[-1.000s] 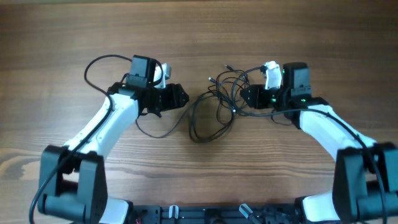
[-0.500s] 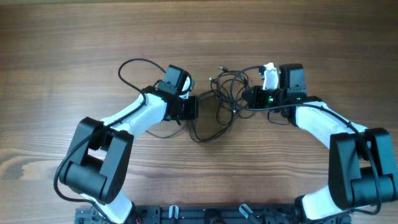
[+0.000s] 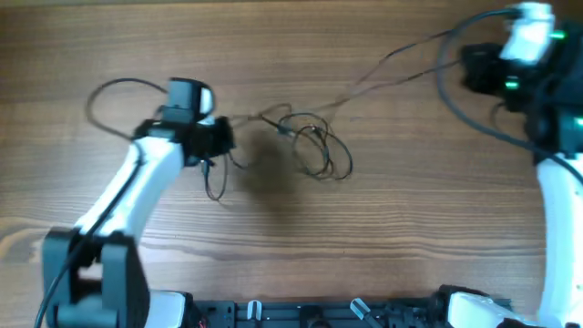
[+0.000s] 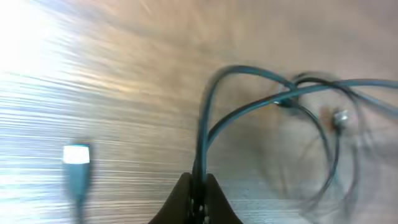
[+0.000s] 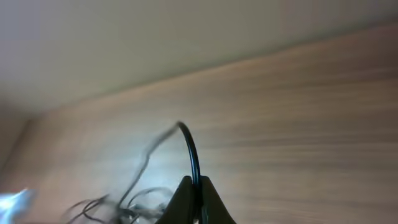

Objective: Untangle cables
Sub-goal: 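Drag one cable to the right with the right gripper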

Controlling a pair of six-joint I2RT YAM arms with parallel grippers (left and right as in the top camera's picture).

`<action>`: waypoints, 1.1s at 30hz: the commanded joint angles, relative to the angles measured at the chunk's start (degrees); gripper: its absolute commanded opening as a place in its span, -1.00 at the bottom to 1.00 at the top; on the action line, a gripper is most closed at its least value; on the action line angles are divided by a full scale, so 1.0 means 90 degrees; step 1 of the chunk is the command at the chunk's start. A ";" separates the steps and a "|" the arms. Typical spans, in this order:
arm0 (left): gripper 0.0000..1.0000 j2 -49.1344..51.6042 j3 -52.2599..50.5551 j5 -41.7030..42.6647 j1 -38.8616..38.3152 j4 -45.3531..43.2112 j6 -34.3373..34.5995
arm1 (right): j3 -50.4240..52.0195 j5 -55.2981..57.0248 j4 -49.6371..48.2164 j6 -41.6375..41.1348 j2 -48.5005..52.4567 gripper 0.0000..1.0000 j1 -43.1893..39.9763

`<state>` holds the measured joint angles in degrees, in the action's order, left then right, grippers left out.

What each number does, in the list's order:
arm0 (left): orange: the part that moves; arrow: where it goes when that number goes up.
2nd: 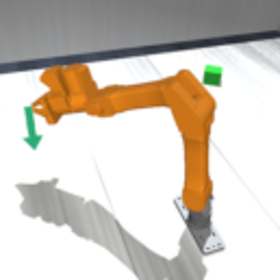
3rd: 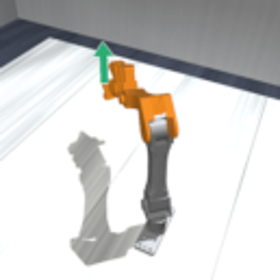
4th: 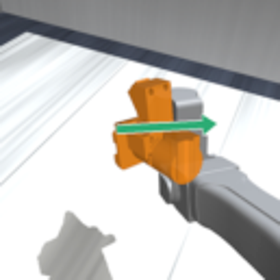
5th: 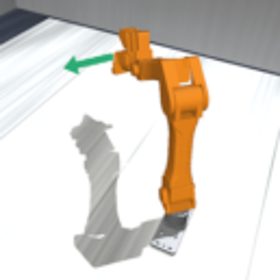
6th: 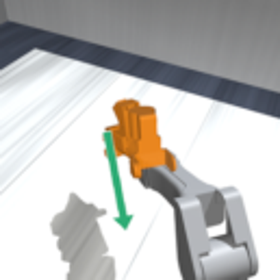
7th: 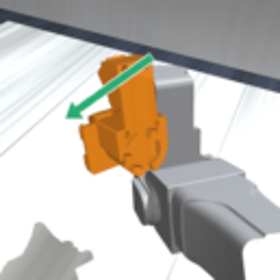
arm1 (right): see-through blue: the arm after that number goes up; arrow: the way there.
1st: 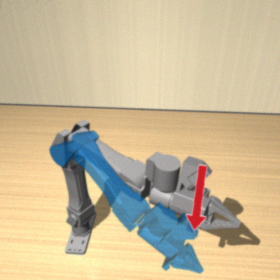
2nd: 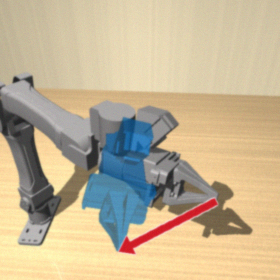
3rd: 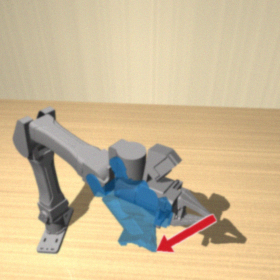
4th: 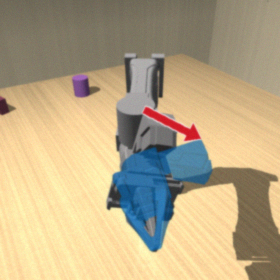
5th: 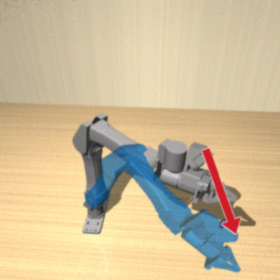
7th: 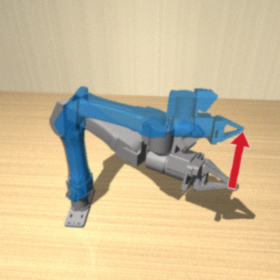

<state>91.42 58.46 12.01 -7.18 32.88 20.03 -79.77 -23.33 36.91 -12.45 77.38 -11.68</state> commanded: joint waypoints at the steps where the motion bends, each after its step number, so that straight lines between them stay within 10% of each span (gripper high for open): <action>1: -0.92 -0.0957 -0.0041 0.0546 0.0814 0.0000 -0.0029 | -0.0197 0.0474 0.0134 -0.0117 -0.0158 -0.91 -0.0857; 11: -0.92 -0.1399 -0.0041 0.0296 0.1804 0.0070 -0.0027 | -0.0194 0.4469 0.0595 -0.0911 0.0032 -0.91 -0.1931; 22: -0.91 -0.1396 -0.0041 0.1710 0.1311 0.0141 -0.0034 | -0.0197 0.1654 -0.2868 -0.0299 0.0335 -0.91 -0.2164; 28: -0.92 -0.1396 -0.0041 0.1715 0.0729 0.0126 -0.0032 | -0.0080 0.1838 0.0459 0.0114 0.0636 -0.90 -0.2169; 31: -0.92 -0.1396 -0.0041 0.1722 -0.0053 -0.0177 -0.0029 | -0.0053 0.1027 0.0721 0.0102 0.0950 0.54 -0.2164; 33: -0.92 -0.1396 -0.0041 0.1741 -0.0636 -0.0522 -0.0005 | -0.0053 -0.0704 0.0765 0.0420 0.0950 0.72 -0.2084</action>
<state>79.59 58.33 26.57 -6.83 30.94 20.05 -80.62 -12.53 43.42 -11.94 85.56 -31.27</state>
